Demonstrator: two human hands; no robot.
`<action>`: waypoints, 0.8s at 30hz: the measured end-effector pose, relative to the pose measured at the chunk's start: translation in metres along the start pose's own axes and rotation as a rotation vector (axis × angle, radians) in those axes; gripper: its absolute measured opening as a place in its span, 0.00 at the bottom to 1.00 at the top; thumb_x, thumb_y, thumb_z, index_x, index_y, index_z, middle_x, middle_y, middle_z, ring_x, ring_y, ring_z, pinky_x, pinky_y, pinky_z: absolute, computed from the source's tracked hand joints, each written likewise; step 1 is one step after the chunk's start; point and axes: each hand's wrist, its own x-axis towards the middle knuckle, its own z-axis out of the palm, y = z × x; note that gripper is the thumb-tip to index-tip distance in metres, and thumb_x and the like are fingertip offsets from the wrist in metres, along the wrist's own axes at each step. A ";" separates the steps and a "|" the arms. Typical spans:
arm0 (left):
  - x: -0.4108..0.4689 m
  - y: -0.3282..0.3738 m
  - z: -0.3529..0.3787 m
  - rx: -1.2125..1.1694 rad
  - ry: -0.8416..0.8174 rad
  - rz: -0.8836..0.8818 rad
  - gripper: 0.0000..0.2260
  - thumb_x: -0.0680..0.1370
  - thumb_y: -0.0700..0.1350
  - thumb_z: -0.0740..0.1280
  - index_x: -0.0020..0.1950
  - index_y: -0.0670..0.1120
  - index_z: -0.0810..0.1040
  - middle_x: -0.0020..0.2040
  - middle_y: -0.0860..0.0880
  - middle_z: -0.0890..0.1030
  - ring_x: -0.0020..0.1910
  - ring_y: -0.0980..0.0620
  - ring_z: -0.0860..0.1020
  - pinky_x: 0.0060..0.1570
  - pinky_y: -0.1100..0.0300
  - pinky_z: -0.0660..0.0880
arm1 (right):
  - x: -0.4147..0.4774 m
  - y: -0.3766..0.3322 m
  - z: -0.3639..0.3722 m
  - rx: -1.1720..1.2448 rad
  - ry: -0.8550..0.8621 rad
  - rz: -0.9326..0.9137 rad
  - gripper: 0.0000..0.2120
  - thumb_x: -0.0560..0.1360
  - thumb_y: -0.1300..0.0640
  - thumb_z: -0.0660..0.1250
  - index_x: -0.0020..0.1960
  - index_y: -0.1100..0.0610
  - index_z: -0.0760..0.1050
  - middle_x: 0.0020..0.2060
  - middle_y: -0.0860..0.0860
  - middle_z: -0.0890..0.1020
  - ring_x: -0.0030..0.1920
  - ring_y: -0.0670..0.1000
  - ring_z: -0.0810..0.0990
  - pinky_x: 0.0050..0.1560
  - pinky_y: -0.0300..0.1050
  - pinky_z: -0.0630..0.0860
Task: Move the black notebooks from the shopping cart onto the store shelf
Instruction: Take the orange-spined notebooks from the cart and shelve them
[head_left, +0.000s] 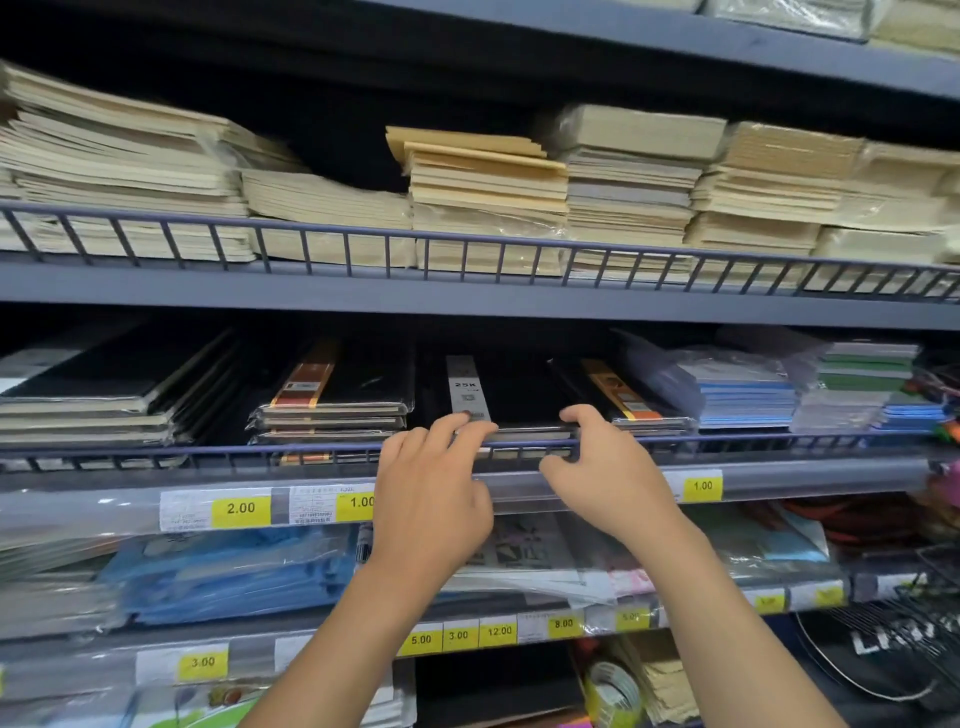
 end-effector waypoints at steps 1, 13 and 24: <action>0.000 -0.001 -0.001 -0.017 -0.004 0.004 0.27 0.71 0.43 0.62 0.71 0.54 0.75 0.68 0.54 0.77 0.58 0.50 0.78 0.67 0.51 0.66 | -0.003 0.001 0.000 -0.022 0.008 -0.009 0.28 0.75 0.46 0.64 0.74 0.45 0.62 0.56 0.47 0.78 0.52 0.53 0.79 0.50 0.53 0.79; -0.003 -0.005 -0.006 0.030 -0.049 0.019 0.25 0.75 0.43 0.63 0.73 0.46 0.74 0.71 0.51 0.77 0.66 0.50 0.77 0.75 0.52 0.64 | -0.014 0.024 0.018 -0.186 0.138 -0.099 0.24 0.78 0.51 0.61 0.73 0.40 0.60 0.67 0.40 0.70 0.36 0.47 0.78 0.36 0.50 0.78; -0.015 0.001 0.007 0.102 -0.001 0.024 0.29 0.73 0.44 0.70 0.74 0.42 0.73 0.72 0.45 0.76 0.73 0.46 0.73 0.77 0.44 0.63 | -0.005 0.058 -0.016 0.157 0.638 -0.101 0.04 0.76 0.52 0.68 0.49 0.42 0.77 0.54 0.39 0.72 0.39 0.42 0.79 0.36 0.51 0.80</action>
